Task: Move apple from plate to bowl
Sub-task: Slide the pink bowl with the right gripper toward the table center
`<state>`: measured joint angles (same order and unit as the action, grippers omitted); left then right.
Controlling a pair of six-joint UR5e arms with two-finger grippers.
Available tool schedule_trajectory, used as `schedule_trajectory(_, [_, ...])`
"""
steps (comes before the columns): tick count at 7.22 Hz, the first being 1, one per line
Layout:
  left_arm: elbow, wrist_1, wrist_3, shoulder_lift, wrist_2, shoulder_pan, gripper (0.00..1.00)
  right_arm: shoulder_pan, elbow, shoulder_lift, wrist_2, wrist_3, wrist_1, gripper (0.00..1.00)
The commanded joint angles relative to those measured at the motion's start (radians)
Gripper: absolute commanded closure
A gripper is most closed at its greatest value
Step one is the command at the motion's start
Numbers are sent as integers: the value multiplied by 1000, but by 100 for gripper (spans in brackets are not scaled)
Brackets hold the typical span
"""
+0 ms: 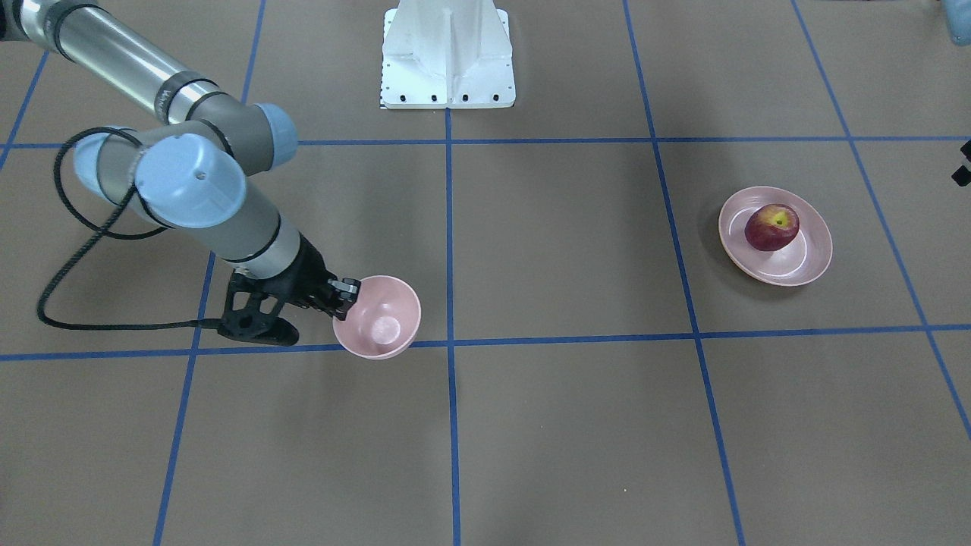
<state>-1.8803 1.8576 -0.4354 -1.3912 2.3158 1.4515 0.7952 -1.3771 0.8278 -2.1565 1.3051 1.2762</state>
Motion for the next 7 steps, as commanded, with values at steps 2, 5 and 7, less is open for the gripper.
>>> schedule_trajectory(2, [-14,53,-6,30,7,-3,2,-59,248,-168,33,48,-91,100])
schedule_trajectory(5, [-13,72,-16,40,8,-5,2,-65,259,-157,30,40,-92,80])
schedule_trajectory(7, [-10,71,-16,40,8,-5,2,-74,254,-153,33,37,-94,16])
